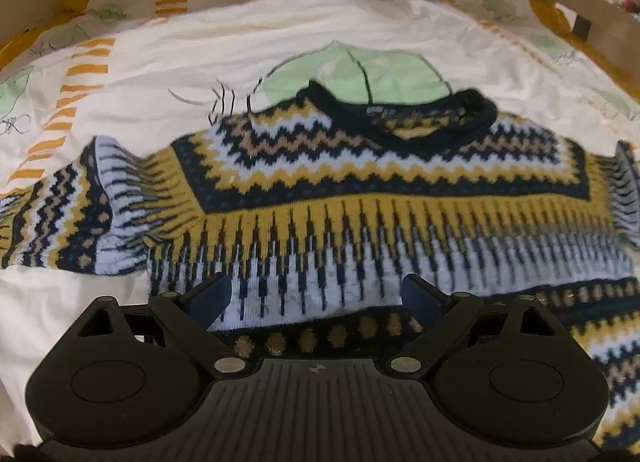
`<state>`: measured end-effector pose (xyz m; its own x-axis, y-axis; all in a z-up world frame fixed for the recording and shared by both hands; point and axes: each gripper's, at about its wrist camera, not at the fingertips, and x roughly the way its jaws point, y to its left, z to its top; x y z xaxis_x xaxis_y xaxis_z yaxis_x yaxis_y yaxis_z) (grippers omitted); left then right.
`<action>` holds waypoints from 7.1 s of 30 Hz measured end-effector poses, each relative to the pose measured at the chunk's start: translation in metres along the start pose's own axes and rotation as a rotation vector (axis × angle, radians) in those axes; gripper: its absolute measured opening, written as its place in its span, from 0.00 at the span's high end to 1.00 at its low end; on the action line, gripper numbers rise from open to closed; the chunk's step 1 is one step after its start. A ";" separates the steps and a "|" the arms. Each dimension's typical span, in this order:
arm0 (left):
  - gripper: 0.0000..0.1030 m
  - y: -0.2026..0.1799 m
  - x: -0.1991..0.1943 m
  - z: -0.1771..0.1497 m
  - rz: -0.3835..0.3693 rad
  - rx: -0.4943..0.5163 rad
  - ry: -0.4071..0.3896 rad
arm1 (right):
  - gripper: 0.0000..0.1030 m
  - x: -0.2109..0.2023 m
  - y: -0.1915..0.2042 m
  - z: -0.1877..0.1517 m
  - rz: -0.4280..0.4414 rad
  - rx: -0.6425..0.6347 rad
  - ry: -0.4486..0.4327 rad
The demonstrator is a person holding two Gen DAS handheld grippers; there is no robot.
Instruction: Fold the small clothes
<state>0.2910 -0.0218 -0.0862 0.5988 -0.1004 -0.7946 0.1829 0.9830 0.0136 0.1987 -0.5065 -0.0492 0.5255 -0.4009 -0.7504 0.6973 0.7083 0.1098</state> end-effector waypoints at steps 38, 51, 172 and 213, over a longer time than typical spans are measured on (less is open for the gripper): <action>0.18 0.027 -0.009 0.026 -0.105 -0.117 -0.053 | 0.87 -0.096 0.224 -0.090 0.738 -0.578 -0.141; 0.18 0.026 -0.018 0.026 -0.126 -0.106 -0.101 | 0.52 -0.109 0.231 -0.105 0.730 -0.710 0.042; 0.53 -0.064 0.006 0.004 0.152 0.344 -0.094 | 0.37 -0.022 0.142 -0.031 0.490 -0.280 0.156; 0.87 0.103 0.011 0.030 0.272 -0.074 -0.065 | 0.88 -0.001 0.153 -0.055 0.521 -0.365 0.294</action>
<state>0.3401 0.0735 -0.0755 0.6675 0.1612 -0.7269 -0.0469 0.9835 0.1750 0.2785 -0.3658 -0.0677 0.5573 0.1807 -0.8104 0.1554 0.9361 0.3156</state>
